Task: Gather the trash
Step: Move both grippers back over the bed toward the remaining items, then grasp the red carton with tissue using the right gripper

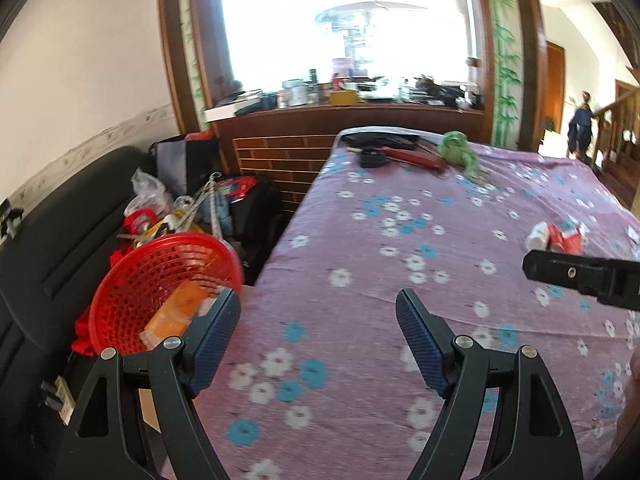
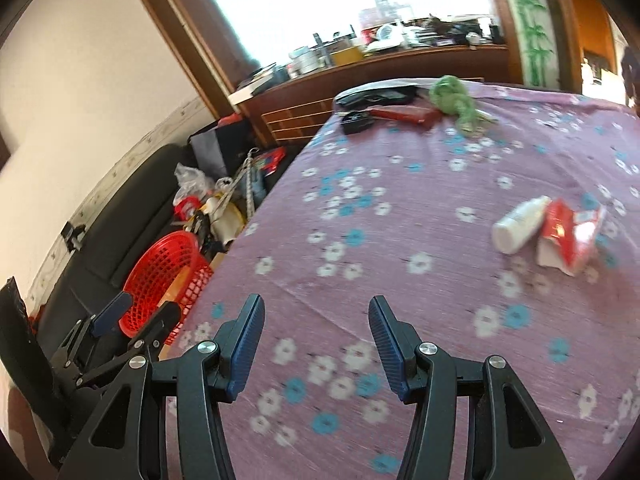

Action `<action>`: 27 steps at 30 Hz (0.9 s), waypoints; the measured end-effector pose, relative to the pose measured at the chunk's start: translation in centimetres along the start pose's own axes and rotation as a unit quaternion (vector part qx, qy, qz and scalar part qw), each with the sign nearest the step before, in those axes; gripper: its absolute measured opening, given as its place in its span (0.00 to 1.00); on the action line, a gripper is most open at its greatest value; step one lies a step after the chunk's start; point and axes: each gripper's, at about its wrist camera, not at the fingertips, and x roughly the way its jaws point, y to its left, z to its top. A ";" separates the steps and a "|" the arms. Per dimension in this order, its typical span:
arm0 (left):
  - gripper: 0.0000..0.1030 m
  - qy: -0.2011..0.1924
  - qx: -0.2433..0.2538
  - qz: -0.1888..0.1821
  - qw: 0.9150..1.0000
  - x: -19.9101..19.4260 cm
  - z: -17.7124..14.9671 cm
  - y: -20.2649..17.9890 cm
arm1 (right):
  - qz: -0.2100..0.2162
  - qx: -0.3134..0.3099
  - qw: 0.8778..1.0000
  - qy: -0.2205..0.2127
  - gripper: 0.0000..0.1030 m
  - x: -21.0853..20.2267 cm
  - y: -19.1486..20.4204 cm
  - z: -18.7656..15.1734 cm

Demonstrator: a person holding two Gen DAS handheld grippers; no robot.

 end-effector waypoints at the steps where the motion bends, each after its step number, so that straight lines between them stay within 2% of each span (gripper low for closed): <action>1: 0.77 0.001 0.007 -0.003 1.000 0.0 0.0 -0.7 | -0.003 0.004 1.000 -0.002 0.57 -0.3 -0.5 -0.1; 9: 0.77 0.015 0.058 -0.055 0.997 -0.5 0.2 -6.4 | -0.051 0.069 0.996 -0.031 0.57 -4.9 -8.2 0.2; 16: 0.77 0.050 0.076 -0.135 0.987 -0.1 1.1 -10.0 | -0.111 0.152 0.981 -0.037 0.57 -7.2 -15.8 1.8; 20: 0.77 0.064 0.080 -0.162 0.981 0.2 1.8 -11.0 | -0.120 0.184 0.976 -0.013 0.57 -5.8 -18.6 3.4; 25: 0.77 0.069 0.094 -0.160 0.980 0.9 2.5 -12.0 | -0.125 0.218 0.967 0.030 0.57 -1.3 -20.8 4.9; 26: 0.77 0.071 0.094 -0.159 0.980 1.2 2.7 -12.1 | -0.131 0.219 0.966 0.036 0.55 -0.5 -21.1 5.1; 27: 0.77 0.074 0.094 -0.158 0.980 1.5 2.8 -12.1 | -0.138 0.220 0.965 0.039 0.45 0.2 -21.3 5.1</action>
